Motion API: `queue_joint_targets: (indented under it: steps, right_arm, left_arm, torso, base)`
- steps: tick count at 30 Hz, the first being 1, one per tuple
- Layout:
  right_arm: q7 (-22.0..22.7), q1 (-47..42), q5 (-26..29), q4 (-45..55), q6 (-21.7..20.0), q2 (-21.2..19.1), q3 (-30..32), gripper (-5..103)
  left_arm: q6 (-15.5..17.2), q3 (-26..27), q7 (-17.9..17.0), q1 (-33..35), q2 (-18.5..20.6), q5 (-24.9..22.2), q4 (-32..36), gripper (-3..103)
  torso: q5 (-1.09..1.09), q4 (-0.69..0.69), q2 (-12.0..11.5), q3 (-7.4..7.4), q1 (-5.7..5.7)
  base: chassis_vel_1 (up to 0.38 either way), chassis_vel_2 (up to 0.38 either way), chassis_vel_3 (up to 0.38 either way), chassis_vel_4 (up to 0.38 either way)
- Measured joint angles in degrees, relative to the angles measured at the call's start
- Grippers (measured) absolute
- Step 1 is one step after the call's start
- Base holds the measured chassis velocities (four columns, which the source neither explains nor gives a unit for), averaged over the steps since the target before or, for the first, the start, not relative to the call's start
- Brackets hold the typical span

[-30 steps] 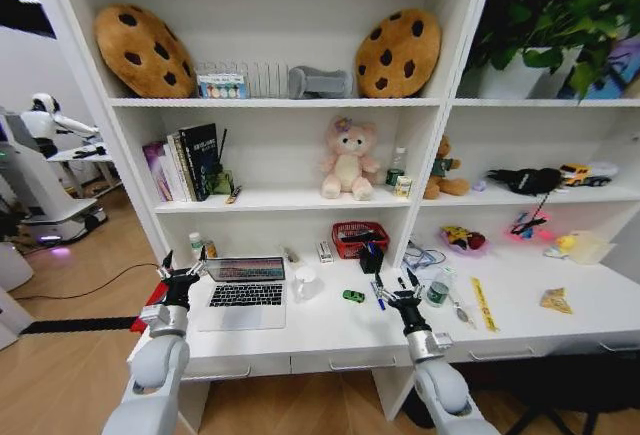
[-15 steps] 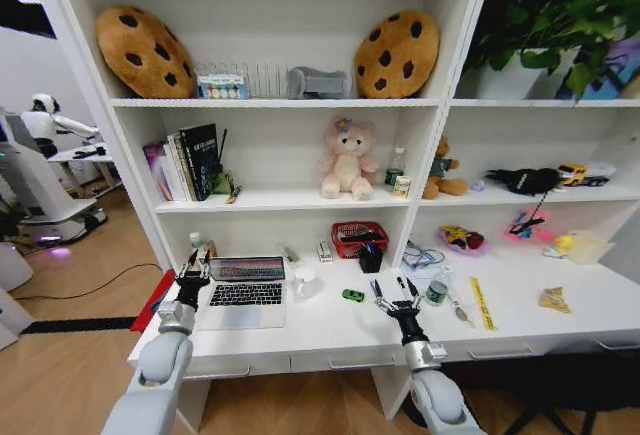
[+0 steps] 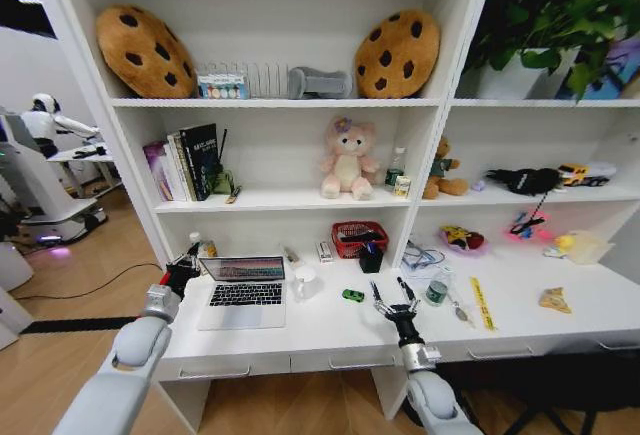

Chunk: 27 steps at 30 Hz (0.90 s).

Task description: Organize the objects on the table.

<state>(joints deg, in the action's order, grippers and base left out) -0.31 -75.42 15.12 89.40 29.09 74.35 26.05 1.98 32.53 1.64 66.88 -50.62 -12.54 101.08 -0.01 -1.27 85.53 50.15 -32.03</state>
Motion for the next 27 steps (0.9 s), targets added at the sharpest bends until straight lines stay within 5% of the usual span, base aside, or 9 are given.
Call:
queue_joint_targets:
  steps: [9, 18, 27]
  right_arm:
    - [0.0, -1.5, 0.2, 2.9, -1.0, 0.1, 0.1, 100]
    - [0.4, -5.0, 1.7, 9.2, -3.2, -0.4, 2.1, 100]
    - [1.1, -8.9, 4.6, 14.8, -4.2, -2.3, 4.8, 100]
  left_arm:
    - [0.2, -4.6, 0.9, -2.0, 14.9, -4.1, -0.4, 0]
    - [0.5, -16.4, 2.0, -11.7, 21.4, -6.7, -4.0, 0]
    - [-0.2, -35.2, 3.5, -30.0, 24.5, -8.3, -9.6, 0]
  torso:
    - [0.01, 0.02, 0.0, 0.0, 0.0]
    - [0.01, -0.01, 0.0, 0.0, -0.01]
    - [0.02, -0.02, 0.0, 0.0, 0.0]
  base:
    - [0.0, 0.0, 0.0, 0.0]
    - [0.0, 0.0, 0.0, 0.0]
    - [0.0, 0.0, 0.0, 0.0]
